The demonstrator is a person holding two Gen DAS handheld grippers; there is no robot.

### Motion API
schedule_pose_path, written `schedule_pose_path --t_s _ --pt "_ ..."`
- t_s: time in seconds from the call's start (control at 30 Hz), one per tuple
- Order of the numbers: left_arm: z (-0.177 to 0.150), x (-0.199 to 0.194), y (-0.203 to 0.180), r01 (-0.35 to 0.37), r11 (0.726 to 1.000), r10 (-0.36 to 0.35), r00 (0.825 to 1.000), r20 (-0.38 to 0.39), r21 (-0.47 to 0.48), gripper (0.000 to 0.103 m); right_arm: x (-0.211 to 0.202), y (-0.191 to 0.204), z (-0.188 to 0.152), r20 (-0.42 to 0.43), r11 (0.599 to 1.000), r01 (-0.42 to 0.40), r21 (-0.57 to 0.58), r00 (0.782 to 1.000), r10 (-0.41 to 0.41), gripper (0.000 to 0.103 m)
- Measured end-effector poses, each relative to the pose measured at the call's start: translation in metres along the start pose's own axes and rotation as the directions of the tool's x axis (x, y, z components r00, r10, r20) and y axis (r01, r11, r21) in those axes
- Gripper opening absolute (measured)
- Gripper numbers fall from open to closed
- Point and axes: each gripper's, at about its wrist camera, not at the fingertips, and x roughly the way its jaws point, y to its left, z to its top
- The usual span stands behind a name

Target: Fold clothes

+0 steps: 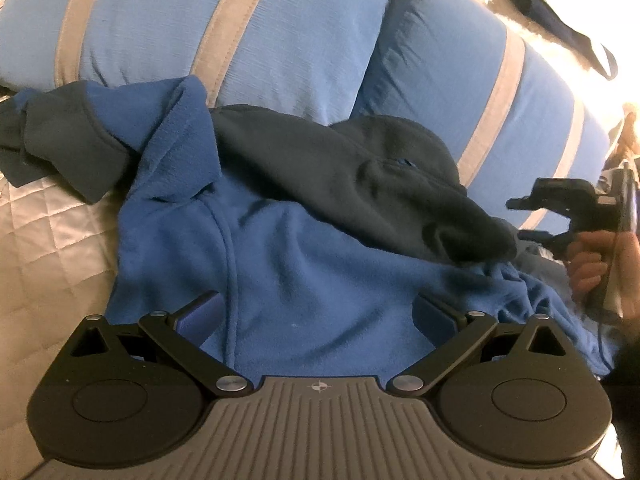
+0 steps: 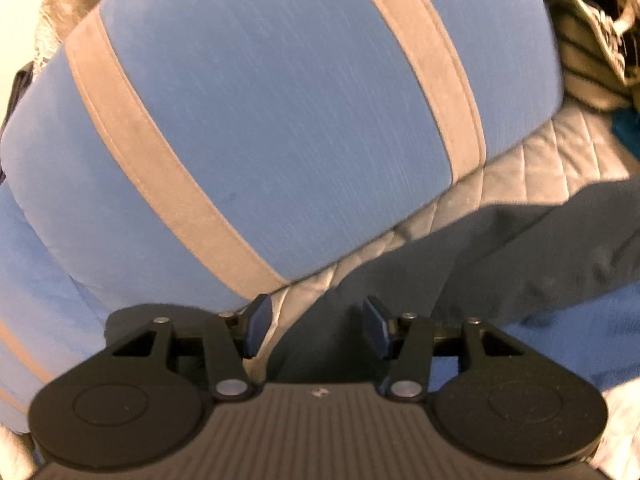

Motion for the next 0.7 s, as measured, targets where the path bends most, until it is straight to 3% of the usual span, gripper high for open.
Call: schedule_pose_path --t_s 0.13,0.17,0.27,0.3,0.4,0.53,0.6,0.7 --pt "0.001 -0.001 0.001 -0.001 1.000 0.001 1.000 0.001 -0.006 0.103 0.018 0.000 -0.007 -0.057 0.999 0.051 0.015 0.997 -0.050 0.063" --pt "0.001 -0.002 0.001 -0.001 1.000 0.001 1.000 0.003 -0.007 0.103 0.022 -0.002 -0.009 -0.067 0.999 0.046 0.028 0.997 -0.044 0.058" --pt "0.002 -0.002 0.002 -0.004 1.000 0.004 1.000 0.003 -0.012 0.103 0.025 -0.007 -0.011 -0.042 0.999 0.008 0.052 0.999 -0.006 0.016" --pt "0.002 -0.001 0.002 -0.004 1.000 0.004 1.000 0.001 -0.014 0.103 0.024 -0.008 -0.010 -0.024 0.998 -0.022 0.062 0.999 0.024 0.012" --pt "0.003 0.000 0.002 0.002 1.000 -0.002 1.000 -0.004 -0.016 0.103 0.019 -0.010 -0.005 0.063 0.991 -0.113 0.066 0.992 0.109 0.011" --pt "0.003 0.001 0.002 0.005 1.000 -0.005 1.000 -0.004 -0.009 0.103 0.010 -0.013 0.005 0.224 0.973 -0.229 0.039 0.951 0.215 0.011" --pt "0.003 0.002 0.002 0.001 1.000 -0.002 1.000 -0.007 -0.011 0.103 0.012 -0.017 0.008 0.269 0.962 -0.267 0.049 0.932 0.245 0.011" --pt "0.003 0.004 0.002 -0.004 1.000 0.004 1.000 -0.008 -0.010 0.103 0.030 -0.017 0.009 0.280 0.966 -0.249 0.065 0.934 0.222 0.011"
